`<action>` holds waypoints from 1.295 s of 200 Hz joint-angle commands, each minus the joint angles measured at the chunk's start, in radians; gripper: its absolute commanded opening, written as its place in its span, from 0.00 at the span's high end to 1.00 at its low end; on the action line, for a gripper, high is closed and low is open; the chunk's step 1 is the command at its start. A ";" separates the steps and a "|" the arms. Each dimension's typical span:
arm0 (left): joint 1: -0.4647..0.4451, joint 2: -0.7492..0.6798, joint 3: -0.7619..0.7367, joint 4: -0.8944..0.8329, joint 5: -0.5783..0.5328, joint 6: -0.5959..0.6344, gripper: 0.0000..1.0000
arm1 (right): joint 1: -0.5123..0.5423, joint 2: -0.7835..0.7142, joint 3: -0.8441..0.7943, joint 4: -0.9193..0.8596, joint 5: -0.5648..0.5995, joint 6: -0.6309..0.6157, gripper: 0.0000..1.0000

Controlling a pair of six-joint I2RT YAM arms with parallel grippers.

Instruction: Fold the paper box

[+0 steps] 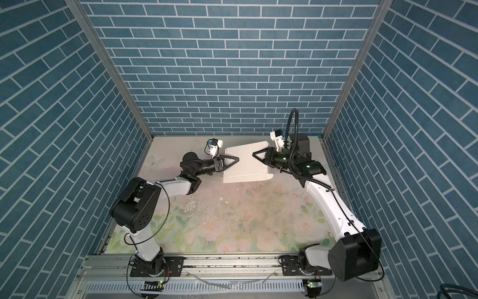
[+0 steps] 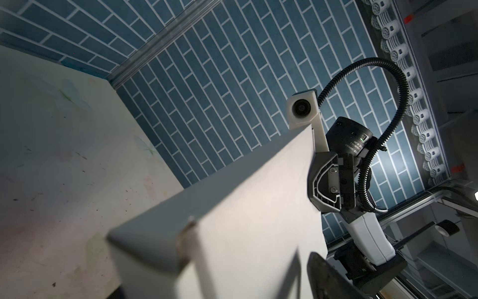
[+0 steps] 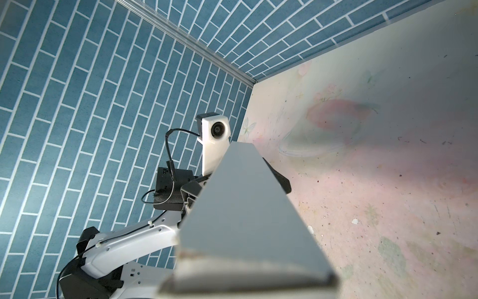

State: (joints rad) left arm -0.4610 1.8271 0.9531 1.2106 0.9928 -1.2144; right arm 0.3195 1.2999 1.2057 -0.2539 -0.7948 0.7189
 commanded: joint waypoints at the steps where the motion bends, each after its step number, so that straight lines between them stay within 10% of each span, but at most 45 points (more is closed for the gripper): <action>1: -0.021 0.017 0.047 0.194 0.025 -0.133 0.12 | -0.003 -0.006 0.075 0.020 -0.040 -0.067 0.86; 133: -0.063 0.035 0.141 0.195 0.084 -0.229 0.38 | -0.016 0.006 0.080 -0.030 -0.047 -0.150 0.87; 259: -0.052 -0.014 0.183 0.094 0.151 -0.231 0.19 | -0.023 -0.048 0.071 -0.065 -0.053 -0.185 0.89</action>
State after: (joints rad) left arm -0.4915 1.8614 1.0985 1.2995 1.0981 -1.4654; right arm 0.2871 1.2713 1.2510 -0.2825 -0.8299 0.5922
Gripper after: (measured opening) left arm 0.800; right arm 0.286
